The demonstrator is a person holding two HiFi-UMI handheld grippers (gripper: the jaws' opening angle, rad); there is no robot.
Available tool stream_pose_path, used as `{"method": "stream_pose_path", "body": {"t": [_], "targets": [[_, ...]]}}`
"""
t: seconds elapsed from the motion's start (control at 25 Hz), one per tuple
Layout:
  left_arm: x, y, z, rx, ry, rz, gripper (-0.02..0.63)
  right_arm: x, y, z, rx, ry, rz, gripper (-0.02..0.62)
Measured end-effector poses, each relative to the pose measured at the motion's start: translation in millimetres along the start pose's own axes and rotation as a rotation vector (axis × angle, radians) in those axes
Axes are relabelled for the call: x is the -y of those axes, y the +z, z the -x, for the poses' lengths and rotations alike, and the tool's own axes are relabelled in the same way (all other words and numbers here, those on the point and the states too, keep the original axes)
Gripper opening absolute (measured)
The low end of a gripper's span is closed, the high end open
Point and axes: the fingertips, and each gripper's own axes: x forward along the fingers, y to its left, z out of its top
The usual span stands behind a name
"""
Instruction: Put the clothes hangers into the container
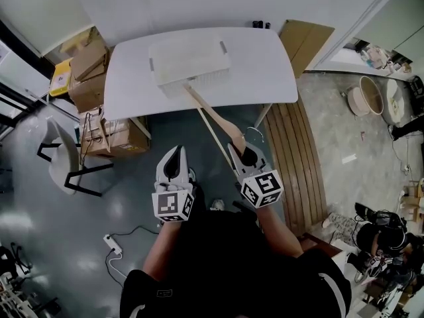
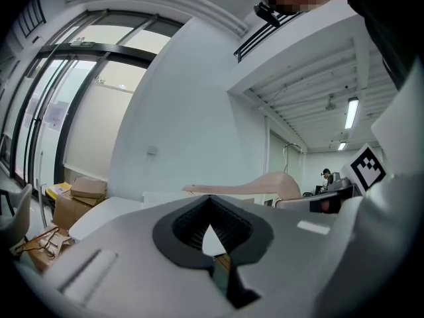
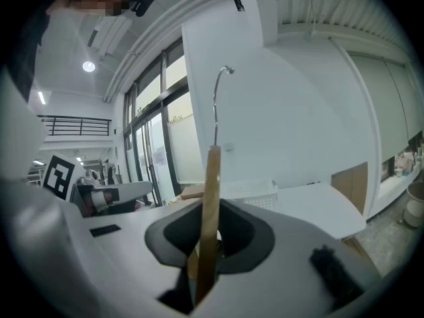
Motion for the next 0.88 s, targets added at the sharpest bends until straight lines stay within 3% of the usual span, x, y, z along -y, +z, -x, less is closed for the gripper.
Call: {"method": "stream_pose_path", "body": {"t": [0.88], "targets": [[-124.8,25.6,-132.6,-0.019,-0.085,0.037,0.003,21.3,43.4,-165.5,-0.02,-0.066,0.008,0.058]]}}
